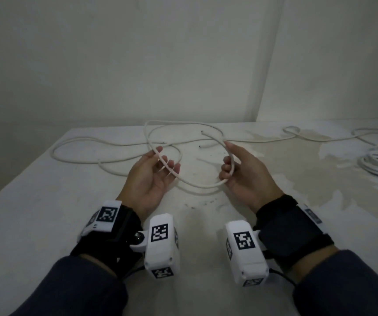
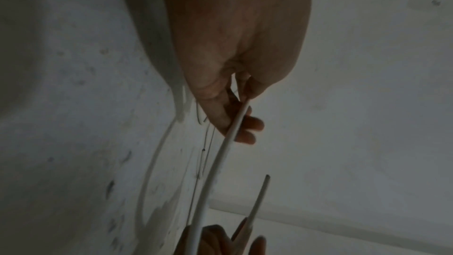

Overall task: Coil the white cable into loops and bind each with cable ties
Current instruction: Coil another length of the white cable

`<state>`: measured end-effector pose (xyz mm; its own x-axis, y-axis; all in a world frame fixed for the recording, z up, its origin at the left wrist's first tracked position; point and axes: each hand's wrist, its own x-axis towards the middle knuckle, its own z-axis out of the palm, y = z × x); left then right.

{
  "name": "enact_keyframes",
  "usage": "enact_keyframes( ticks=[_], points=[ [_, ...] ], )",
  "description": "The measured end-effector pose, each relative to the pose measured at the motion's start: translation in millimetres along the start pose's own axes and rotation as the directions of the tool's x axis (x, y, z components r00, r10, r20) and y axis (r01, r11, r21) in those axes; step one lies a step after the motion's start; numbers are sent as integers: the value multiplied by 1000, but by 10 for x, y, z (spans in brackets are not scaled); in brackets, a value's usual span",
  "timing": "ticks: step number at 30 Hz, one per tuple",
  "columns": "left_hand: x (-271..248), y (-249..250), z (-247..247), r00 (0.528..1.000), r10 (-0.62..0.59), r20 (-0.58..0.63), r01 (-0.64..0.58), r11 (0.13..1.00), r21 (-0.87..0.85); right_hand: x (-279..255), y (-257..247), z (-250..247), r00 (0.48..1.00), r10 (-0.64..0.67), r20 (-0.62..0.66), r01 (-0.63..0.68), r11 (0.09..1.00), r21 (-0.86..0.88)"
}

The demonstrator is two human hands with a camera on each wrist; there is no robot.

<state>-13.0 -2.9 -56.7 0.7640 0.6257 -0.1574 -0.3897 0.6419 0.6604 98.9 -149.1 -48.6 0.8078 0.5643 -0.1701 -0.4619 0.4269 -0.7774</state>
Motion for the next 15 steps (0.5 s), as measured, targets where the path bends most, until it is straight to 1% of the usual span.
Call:
enact_keyframes(
  ticks=[2, 4, 6, 8, 12, 15],
  points=[
    [3, -8, 14, 999, 36, 22, -36, 999, 14, -30, 27, 35, 999, -26, 24, 28, 995, -96],
    [-5, -17, 40, 998, 47, 52, -50, 997, 52, -42, 59, 51, 998, -33, 46, 40, 986, -162],
    [-21, -24, 58, 994, 33, 106, -45, 993, 109, -53, 79, 68, 997, -30, 72, 46, 973, -225],
    [-68, -31, 83, 988, -2, 157, -32, 976, 213, -71, 88, 82, 994, -36, 103, 66, 948, -312],
    [-149, -94, 118, 974, -76, 213, -31, 888, 459, -122, 91, 91, 981, -82, 174, 156, 871, -466],
    [-195, -138, 115, 964, -115, 242, -41, 830, 556, -127, 87, 87, 975, -122, 186, 199, 850, -488]
  ],
)
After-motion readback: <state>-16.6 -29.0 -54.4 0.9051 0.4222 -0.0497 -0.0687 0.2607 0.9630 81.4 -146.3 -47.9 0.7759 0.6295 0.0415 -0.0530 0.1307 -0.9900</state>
